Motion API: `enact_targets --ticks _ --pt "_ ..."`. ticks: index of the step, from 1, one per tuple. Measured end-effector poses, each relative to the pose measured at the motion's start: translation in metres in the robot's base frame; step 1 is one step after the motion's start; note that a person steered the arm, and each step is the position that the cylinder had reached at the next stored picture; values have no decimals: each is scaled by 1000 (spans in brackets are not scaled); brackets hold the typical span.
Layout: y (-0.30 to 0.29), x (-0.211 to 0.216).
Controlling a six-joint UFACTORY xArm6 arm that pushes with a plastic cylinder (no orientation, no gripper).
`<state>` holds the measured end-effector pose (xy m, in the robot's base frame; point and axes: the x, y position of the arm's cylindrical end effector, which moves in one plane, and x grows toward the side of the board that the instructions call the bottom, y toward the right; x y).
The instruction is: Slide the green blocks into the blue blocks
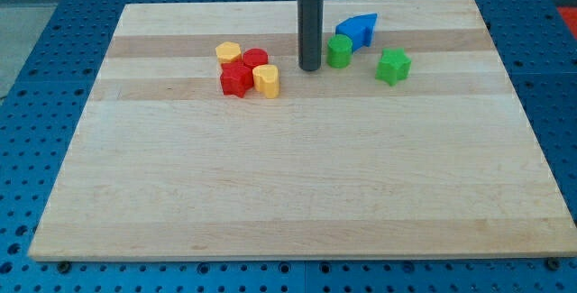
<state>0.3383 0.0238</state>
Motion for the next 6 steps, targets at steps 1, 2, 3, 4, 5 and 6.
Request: enact_targets --ticks 1,2,3,4,5,6 --pt "14 -3" --pt "26 6" --pt "32 77" --pt "47 69" --pt "76 42" --pt "106 41"
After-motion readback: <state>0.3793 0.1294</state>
